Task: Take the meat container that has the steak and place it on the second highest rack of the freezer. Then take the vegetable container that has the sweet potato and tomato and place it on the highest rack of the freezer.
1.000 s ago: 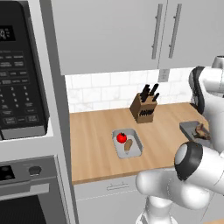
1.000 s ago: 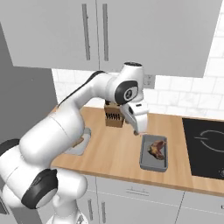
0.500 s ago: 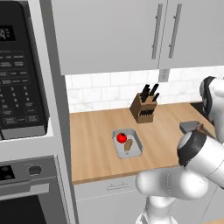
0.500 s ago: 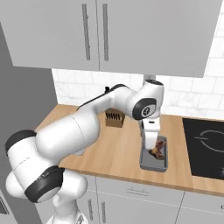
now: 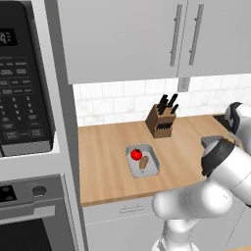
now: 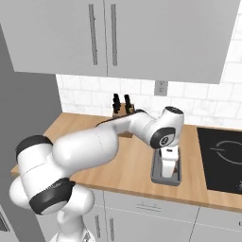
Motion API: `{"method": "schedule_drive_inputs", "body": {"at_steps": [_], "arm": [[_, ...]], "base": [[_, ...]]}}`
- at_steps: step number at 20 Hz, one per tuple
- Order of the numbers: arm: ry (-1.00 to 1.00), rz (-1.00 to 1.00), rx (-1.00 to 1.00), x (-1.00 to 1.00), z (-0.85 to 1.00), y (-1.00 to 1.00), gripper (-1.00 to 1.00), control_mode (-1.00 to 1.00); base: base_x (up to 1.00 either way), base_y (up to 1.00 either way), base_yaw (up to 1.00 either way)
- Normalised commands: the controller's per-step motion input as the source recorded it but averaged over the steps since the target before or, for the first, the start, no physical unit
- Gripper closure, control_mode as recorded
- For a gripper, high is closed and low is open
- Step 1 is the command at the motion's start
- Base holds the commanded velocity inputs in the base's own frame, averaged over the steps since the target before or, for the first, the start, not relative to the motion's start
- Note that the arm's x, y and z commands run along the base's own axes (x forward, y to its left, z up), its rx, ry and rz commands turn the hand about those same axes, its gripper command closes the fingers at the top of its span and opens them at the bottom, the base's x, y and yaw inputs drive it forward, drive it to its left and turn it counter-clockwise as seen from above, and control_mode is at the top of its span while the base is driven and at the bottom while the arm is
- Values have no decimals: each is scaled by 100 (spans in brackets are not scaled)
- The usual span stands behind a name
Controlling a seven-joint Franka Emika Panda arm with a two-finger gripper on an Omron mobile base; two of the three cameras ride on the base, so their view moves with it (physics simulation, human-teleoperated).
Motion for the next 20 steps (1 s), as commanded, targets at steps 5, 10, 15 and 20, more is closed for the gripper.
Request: {"method": "schedule_drive_inputs", "body": {"at_steps": [5, 10, 15, 20], "arm": [[-4, 0, 0, 26, -44, -5, -100, -100], [-4, 0, 0, 32, -45, -12, -100, -100], [-3, 0, 0, 8, -41, -18, -100, -100], [-1, 0, 0, 7, -32, -16, -100, -100]], "base": [[0, 0, 0], [0, 0, 0], [0, 0, 0], [0, 0, 0]]}}
